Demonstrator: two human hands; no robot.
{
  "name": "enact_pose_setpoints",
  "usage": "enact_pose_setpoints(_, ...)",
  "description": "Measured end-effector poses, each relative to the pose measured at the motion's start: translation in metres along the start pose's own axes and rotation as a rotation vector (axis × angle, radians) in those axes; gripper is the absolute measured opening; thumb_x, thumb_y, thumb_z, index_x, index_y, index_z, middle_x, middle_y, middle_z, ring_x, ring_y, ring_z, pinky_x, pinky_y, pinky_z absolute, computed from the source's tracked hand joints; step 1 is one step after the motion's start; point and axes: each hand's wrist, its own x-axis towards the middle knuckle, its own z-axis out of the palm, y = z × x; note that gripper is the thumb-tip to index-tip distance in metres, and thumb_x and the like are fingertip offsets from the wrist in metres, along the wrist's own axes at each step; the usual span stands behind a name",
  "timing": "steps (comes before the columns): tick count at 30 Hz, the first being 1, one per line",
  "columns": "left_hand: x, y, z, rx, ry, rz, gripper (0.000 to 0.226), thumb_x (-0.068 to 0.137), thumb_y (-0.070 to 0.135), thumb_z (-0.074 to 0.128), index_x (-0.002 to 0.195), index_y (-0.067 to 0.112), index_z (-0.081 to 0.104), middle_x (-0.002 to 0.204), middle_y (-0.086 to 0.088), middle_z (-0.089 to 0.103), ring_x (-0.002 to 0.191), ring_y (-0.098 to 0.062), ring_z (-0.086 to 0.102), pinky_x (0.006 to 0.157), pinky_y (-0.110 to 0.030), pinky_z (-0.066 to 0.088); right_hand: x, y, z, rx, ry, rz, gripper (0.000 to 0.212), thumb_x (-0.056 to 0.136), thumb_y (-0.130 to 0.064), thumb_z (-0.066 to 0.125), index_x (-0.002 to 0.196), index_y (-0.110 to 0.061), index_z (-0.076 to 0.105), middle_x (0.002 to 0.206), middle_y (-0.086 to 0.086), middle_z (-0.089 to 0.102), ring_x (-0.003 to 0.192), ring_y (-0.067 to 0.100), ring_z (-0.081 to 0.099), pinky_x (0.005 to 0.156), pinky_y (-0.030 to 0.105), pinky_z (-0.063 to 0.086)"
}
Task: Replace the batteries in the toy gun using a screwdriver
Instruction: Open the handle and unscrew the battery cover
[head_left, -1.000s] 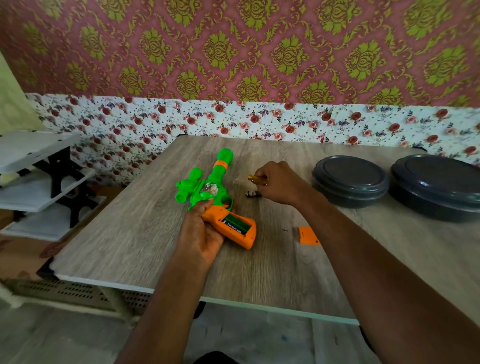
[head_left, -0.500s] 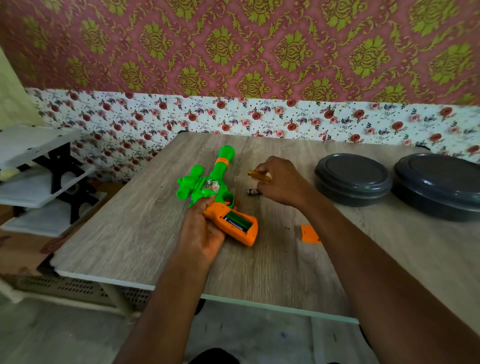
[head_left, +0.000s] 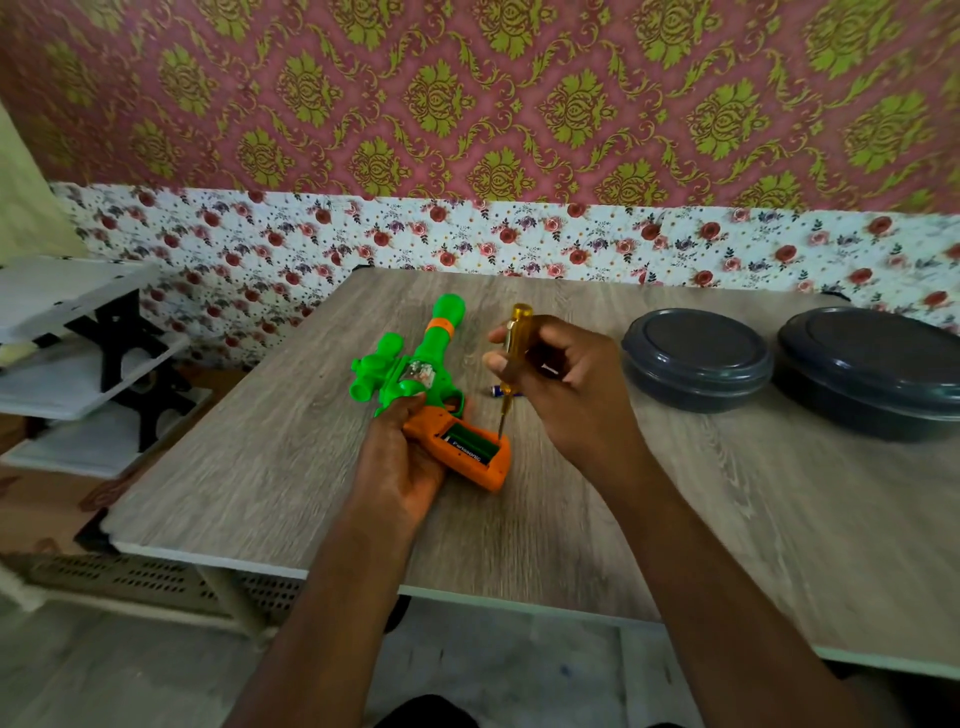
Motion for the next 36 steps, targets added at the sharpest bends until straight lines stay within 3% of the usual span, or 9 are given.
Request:
enact_pose_setpoints(5,-0.001,0.000,-0.001,0.019,-0.012,0.023,0.045,0.100,0.010,0.053,0.144,0.006,0.053,0.140,-0.026,0.061,0.129,-0.040,0.058,0.112,-0.063,0.041,-0.007,0.011,0.004,0.022,-0.001,0.058,0.024,0.083,-0.020,0.079,0.105,-0.011,0.075,0.094,-0.002,0.076,0.088,0.021,0.074,0.083,0.051,0.061)
enact_pose_setpoints(9,-0.003,0.000,0.001,0.036,0.008,0.015,0.045,0.100,0.011,0.052,0.145,0.006,0.052,0.139,-0.027,0.060,0.134,-0.042,0.055,0.112,-0.062,0.041,-0.009,0.017,0.004,0.019,-0.009,0.077,0.019,0.085,-0.010,0.081,0.103,-0.011,0.075,0.093,-0.001,0.076,0.085,0.012,0.073,0.081,0.046,0.062)
enact_pose_setpoints(12,-0.001,0.000,-0.001,0.038,0.019,0.002,0.045,0.100,0.012,0.053,0.144,0.006,0.052,0.138,-0.027,0.062,0.131,-0.041,0.059,0.110,-0.061,0.044,-0.009,0.018,0.004,0.016,-0.007,0.089,0.018,0.085,-0.010,0.081,0.102,-0.011,0.075,0.093,0.006,0.076,0.080,0.020,0.072,0.077,0.048,0.063)
enact_pose_setpoints(19,-0.003,0.000,0.002,0.059,-0.021,-0.014,0.037,0.101,0.010,0.051,0.138,0.005,0.055,0.133,-0.025,0.066,0.126,-0.038,0.062,0.110,-0.060,0.045,-0.004,0.013,0.002,-0.090,-0.037,0.011,0.056,0.082,-0.014,0.083,0.131,-0.029,0.059,0.084,0.002,0.061,0.068,0.025,0.067,0.066,0.050,0.062)
enact_pose_setpoints(25,-0.001,-0.001,0.000,0.078,-0.039,-0.027,0.030,0.100,0.009,0.055,0.130,0.007,0.059,0.133,-0.025,0.066,0.128,-0.039,0.061,0.111,-0.061,0.044,-0.002,0.009,0.005,-0.302,0.009,-0.018,0.040,0.079,-0.022,0.087,0.110,-0.023,0.062,0.079,-0.017,0.058,0.070,0.011,0.068,0.065,0.043,0.062)
enact_pose_setpoints(29,0.001,-0.001,-0.001,0.079,-0.020,-0.035,0.039,0.099,0.010,0.056,0.137,0.006,0.056,0.135,-0.026,0.064,0.129,-0.040,0.060,0.111,-0.062,0.044,-0.004,0.006,0.006,-0.361,0.040,-0.022,0.040,0.077,-0.027,0.088,0.104,-0.023,0.059,0.076,-0.013,0.060,0.071,0.013,0.068,0.064,0.042,0.062)
enact_pose_setpoints(32,0.002,-0.001,0.000,0.069,-0.016,-0.020,0.030,0.100,0.008,0.054,0.129,0.007,0.059,0.136,-0.026,0.063,0.130,-0.041,0.059,0.112,-0.062,0.042,-0.018,0.004,0.005,-0.376,0.175,0.008,0.039,0.078,-0.028,0.088,0.100,-0.021,0.056,0.077,-0.010,0.062,0.069,0.008,0.067,0.062,0.033,0.061)
enact_pose_setpoints(34,0.002,-0.001,0.000,0.083,-0.018,-0.010,0.036,0.101,0.010,0.053,0.137,0.007,0.055,0.136,-0.025,0.064,0.127,-0.041,0.061,0.110,-0.062,0.044,-0.030,0.004,0.004,-0.334,0.263,0.066,0.037,0.079,-0.025,0.088,0.098,-0.021,0.056,0.076,-0.012,0.060,0.071,0.006,0.066,0.060,0.029,0.060)
enact_pose_setpoints(36,0.001,-0.002,-0.001,0.103,-0.028,-0.009,0.043,0.102,0.012,0.053,0.144,0.009,0.049,0.135,-0.023,0.065,0.124,-0.041,0.064,0.109,-0.062,0.045,-0.041,0.006,0.005,-0.281,0.332,0.114,0.037,0.079,-0.021,0.088,0.097,-0.021,0.056,0.076,-0.010,0.061,0.072,0.008,0.068,0.058,0.035,0.062)
